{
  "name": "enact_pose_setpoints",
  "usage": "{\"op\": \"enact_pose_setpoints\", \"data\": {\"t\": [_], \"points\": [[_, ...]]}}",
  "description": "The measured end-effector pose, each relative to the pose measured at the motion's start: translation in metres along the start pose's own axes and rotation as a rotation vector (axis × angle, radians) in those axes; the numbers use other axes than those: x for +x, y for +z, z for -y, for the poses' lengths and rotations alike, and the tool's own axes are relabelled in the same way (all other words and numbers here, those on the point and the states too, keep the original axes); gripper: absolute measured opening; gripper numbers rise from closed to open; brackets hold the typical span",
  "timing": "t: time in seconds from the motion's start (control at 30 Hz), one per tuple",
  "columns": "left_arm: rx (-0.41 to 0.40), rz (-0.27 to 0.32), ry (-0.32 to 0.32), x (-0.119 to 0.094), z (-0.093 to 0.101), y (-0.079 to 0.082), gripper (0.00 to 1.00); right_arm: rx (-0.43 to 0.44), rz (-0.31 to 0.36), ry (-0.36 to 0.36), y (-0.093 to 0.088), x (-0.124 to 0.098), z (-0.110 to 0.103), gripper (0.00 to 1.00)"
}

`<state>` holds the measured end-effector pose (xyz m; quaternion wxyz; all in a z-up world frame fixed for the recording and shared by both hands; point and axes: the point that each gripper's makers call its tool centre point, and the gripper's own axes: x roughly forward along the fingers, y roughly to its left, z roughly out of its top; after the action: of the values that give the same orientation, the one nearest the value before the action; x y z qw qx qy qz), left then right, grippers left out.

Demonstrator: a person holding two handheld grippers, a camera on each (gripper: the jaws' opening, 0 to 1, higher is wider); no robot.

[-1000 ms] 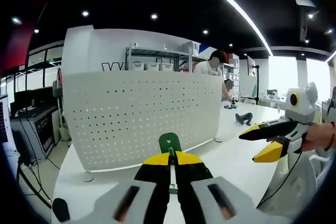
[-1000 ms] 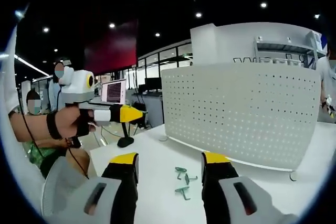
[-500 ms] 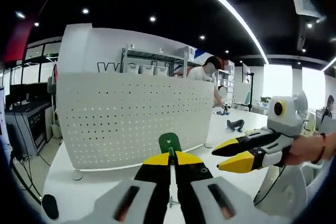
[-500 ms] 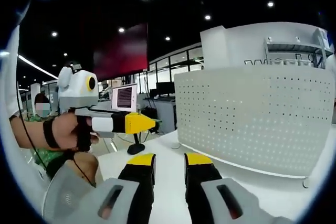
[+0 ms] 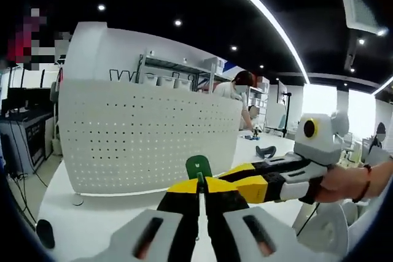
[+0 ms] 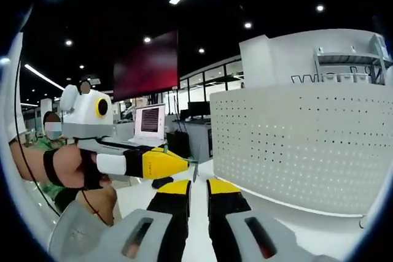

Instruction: Insert the hook assembly into the mounting plate slot until the hook locks in place.

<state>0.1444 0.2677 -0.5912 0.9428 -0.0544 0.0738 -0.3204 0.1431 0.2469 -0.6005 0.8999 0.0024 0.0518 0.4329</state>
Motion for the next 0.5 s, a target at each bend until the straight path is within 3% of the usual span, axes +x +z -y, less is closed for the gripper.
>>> {"op": "enact_pose_setpoints", "data": {"t": [0.3,0.5], "points": [[-0.01,0.001,-0.026,0.0017,0.0077,-0.0004,0.02,0.011,0.003,0.009,0.0012,0.0036,0.0002,0.03],[-0.027,-0.009,-0.026,0.0023,0.007,-0.0033,0.03,-0.033,0.011,-0.001,0.003,0.0035,0.0002,0.0]]}}
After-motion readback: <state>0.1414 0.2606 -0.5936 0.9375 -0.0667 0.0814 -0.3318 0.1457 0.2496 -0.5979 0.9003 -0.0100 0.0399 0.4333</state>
